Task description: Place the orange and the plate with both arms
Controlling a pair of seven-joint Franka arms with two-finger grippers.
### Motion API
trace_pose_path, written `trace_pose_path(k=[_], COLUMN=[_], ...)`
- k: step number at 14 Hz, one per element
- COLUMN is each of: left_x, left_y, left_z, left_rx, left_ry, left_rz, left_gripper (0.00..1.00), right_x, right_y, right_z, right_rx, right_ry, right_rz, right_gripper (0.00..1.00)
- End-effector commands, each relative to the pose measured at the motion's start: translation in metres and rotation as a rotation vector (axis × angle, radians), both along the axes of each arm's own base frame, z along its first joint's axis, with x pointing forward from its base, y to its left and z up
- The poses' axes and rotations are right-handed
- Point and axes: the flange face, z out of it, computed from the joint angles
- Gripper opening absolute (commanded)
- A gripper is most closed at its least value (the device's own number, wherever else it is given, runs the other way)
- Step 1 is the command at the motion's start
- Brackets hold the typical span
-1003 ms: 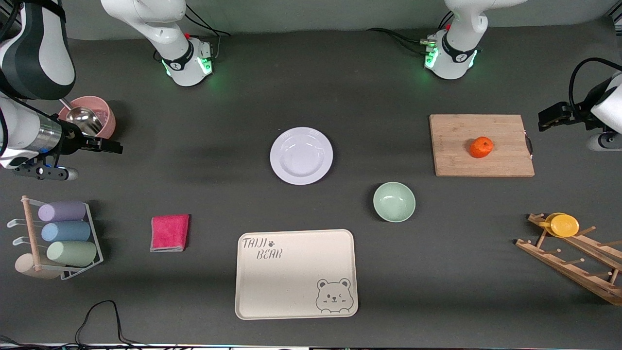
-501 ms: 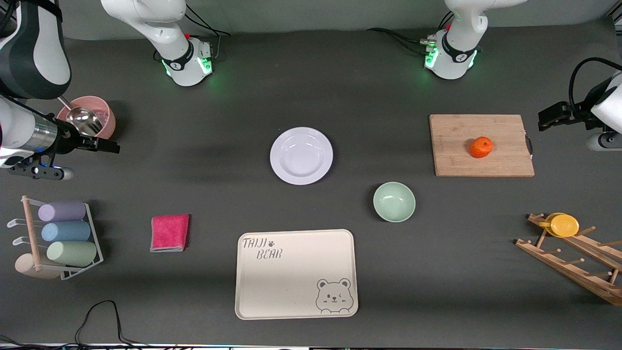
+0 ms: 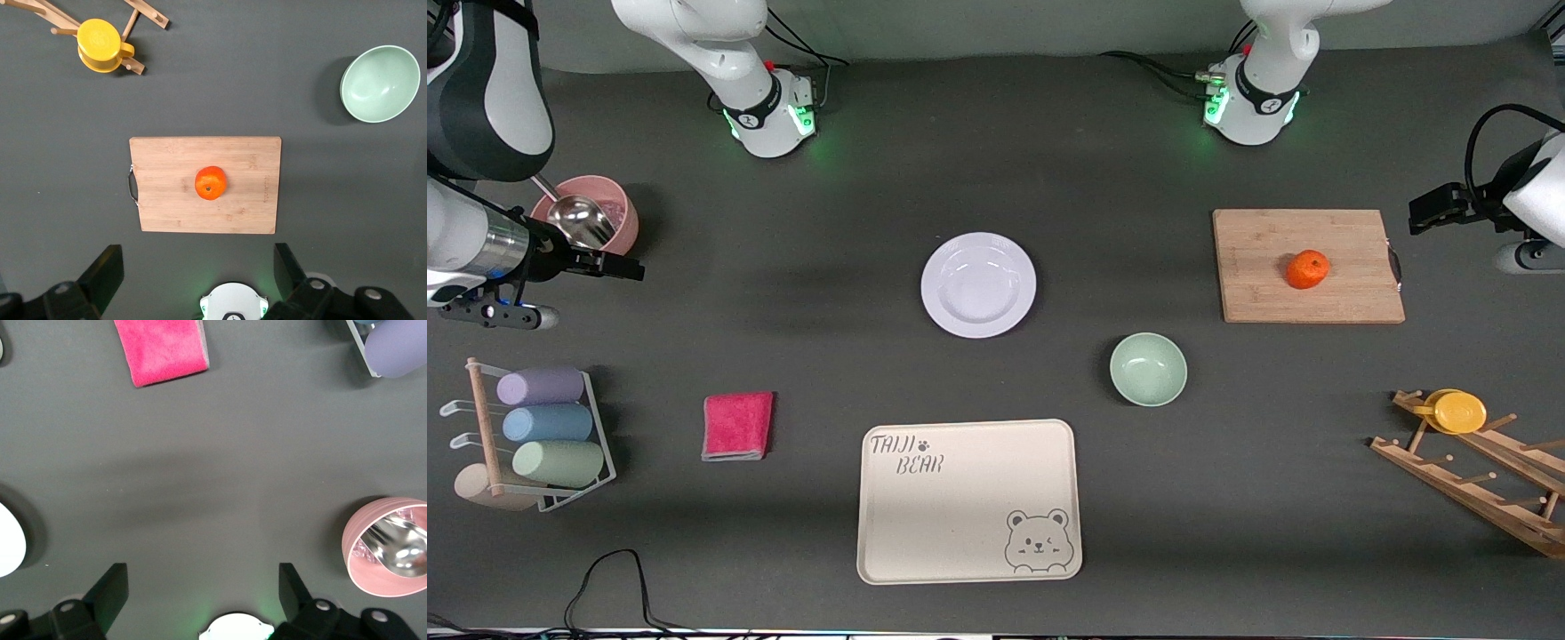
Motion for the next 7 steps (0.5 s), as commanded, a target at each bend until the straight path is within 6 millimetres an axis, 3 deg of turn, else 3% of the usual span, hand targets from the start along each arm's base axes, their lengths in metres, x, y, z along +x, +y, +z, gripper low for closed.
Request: trace_pose_path(k=[1, 4, 7], left_x=[-0.027, -0.052, -0.098], left_y=[0.000, 0.007, 0.012], left_z=[0.003, 0.002, 0.006], left_rx=[0.002, 0.012, 0.027], left_ry=[0.000, 0.009, -0.018], left_rz=[0.003, 0.021, 0.029], left_gripper=[1.00, 1.00, 1.00], right_x=[0.004, 0.004, 0.004], right_y=[0.000, 0.001, 0.001], right_z=[0.002, 0.002, 0.001], right_rx=[0.011, 0.011, 0.011], right_ry=[0.018, 0.021, 0.021], right_rz=[-0.013, -0.010, -0.008], right_gripper=[1.00, 1.00, 1.00])
